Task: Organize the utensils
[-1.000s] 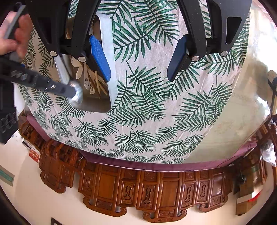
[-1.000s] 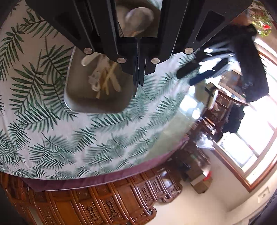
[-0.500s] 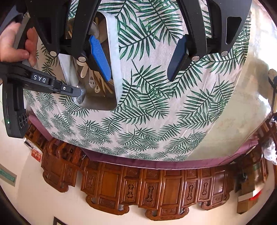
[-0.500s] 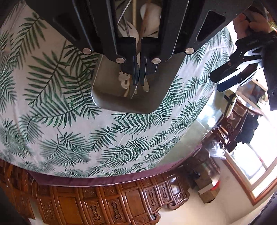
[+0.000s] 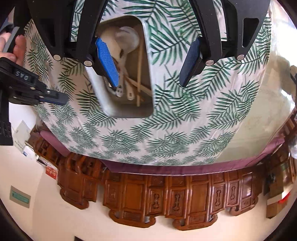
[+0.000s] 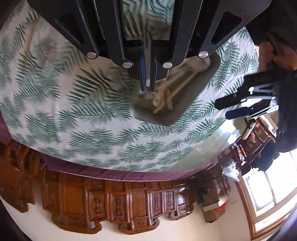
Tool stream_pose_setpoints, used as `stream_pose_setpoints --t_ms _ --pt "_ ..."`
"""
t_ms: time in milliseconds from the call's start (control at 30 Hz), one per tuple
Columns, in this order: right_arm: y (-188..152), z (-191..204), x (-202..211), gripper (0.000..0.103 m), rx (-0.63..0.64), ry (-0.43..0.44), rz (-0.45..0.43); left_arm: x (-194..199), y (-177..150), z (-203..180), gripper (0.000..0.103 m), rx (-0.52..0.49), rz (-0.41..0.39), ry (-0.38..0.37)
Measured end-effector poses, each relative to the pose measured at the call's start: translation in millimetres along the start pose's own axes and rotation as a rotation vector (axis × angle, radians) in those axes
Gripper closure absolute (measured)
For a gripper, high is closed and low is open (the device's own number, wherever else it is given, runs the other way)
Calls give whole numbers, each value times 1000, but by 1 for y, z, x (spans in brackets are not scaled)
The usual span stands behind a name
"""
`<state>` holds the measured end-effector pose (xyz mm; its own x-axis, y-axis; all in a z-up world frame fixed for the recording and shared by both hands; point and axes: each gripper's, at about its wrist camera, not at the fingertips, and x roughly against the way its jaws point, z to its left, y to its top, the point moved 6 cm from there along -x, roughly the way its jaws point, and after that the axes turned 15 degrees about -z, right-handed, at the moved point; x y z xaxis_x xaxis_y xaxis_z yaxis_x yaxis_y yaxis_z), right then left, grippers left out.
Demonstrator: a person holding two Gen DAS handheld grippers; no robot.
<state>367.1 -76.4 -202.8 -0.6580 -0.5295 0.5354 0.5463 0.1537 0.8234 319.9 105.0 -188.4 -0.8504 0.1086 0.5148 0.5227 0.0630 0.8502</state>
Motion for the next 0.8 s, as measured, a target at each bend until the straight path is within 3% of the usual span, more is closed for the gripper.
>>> stream_pose_setpoints --t_ms 233,400,467,533,800 --pt "-20 -44 55 95 -14 -99 -28 10 -2 -37 34 -45 -2 -55" --pt "-46 -81 86 85 2 -190 -16 17 -6 -70 29 -95 -10 -93" --pt "-57 -98 94 72 -5 -227 -8 18 -9 -82 25 -114 -10 -109" --pt "-67 -116 98 67 -23 -260 -5 18 -12 -96 23 -128 -6 -123" --pt "-90 -180 93 67 -61 -350 22 4 -11 -150 21 -86 28 -198"
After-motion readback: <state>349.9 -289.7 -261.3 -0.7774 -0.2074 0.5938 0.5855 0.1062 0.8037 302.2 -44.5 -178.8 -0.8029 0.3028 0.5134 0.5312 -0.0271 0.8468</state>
